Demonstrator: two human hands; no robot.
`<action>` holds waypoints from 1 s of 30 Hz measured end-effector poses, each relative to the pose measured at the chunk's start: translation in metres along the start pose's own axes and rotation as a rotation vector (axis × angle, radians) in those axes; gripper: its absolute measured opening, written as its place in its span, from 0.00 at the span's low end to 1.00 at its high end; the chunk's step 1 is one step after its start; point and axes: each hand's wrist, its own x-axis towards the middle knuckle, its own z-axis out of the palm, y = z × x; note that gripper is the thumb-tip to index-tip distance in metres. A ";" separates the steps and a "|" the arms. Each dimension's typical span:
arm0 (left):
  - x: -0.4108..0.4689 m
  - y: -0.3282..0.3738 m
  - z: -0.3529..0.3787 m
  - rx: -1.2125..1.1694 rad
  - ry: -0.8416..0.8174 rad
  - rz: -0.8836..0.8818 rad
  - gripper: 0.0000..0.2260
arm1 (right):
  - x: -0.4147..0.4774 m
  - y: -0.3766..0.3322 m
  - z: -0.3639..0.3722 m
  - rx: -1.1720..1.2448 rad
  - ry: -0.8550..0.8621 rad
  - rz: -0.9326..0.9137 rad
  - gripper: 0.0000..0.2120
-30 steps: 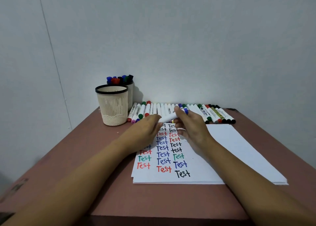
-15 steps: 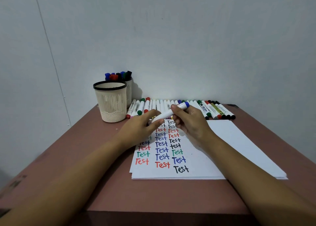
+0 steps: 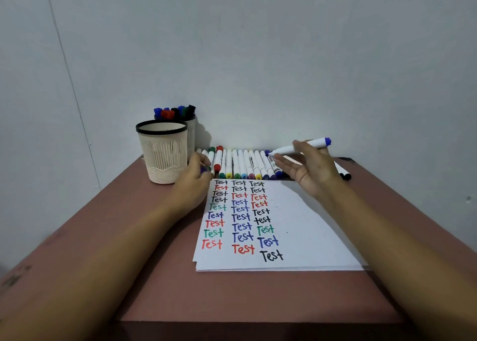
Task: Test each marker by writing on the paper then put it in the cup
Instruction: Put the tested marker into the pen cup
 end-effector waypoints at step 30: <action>0.006 -0.009 -0.002 0.023 -0.092 -0.133 0.11 | 0.019 0.043 -0.015 -0.794 0.129 -0.197 0.03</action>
